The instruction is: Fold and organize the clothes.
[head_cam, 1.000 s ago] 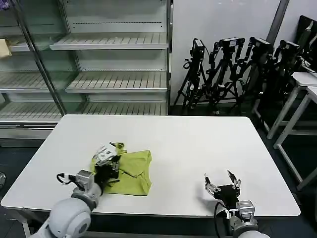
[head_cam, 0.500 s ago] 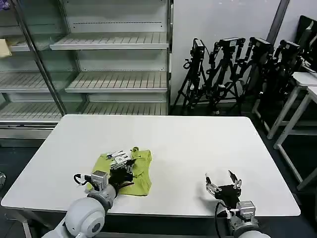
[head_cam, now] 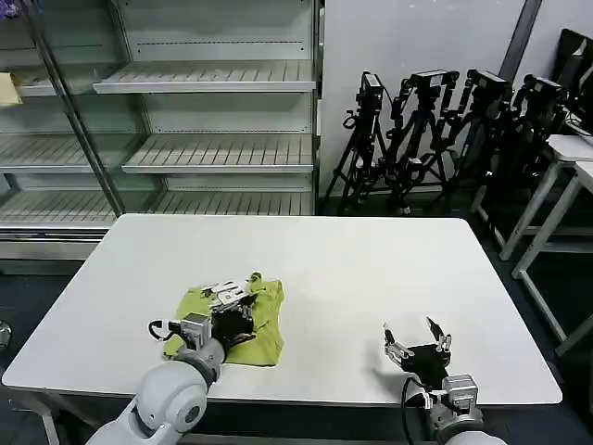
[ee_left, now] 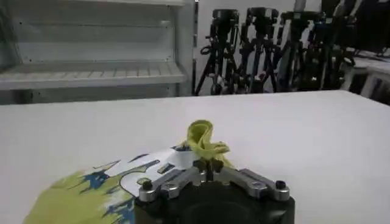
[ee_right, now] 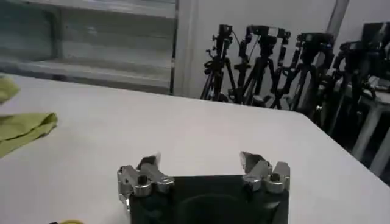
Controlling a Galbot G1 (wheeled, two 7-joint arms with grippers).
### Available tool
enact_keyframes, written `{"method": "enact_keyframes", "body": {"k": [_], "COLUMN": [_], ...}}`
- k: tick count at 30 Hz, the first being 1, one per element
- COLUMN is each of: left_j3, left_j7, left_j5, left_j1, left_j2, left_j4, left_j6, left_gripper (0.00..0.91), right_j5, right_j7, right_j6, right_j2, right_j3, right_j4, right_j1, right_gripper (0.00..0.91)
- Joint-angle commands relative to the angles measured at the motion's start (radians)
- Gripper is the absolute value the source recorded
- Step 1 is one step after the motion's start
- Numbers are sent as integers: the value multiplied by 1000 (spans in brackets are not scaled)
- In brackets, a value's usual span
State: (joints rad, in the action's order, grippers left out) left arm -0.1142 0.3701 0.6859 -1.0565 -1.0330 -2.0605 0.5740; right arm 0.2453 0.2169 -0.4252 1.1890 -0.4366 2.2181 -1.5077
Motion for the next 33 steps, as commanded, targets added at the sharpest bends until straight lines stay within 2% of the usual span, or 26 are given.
{"method": "enact_keyframes", "body": {"k": [1,8,13,17,20,26,33], "left_j3": [9,-86,-312,-432,-461,-472,-445], "left_j7": [-41,-119,-152,-131,-116,-175,-195], "left_j5": [-7,-86,-187,-185,-66,7,15], "left_j1": [35,-9,-119,-242,-299,-338,-317], "left_j2": [-47,-33,41,45,25,-8,-38], "left_j4": [-3,-77,-53,32,35,86,132], "left_j6": [-59,-133,-145,-137,-89,-61,-74], "left_gripper": [907,907,907,907,907,907,907], "right_j5": [0,1,2,4,4,3,-1], "right_j7": [0,-2,-2,-1,-1,0,0], "right_j6": [0,2,15,18,18,17,17], "right_j2": [0,-2,-7,-9,-7,-7,-2], "right_j3": [-3,-5,-6,-2,5,14,20], "right_j4": [1,-2,-5,-11,-17,-14,-15], "right_j1": [-1,6,16,25,33,31,28], "right_gripper": [907,907,907,907,907,907,907]}}
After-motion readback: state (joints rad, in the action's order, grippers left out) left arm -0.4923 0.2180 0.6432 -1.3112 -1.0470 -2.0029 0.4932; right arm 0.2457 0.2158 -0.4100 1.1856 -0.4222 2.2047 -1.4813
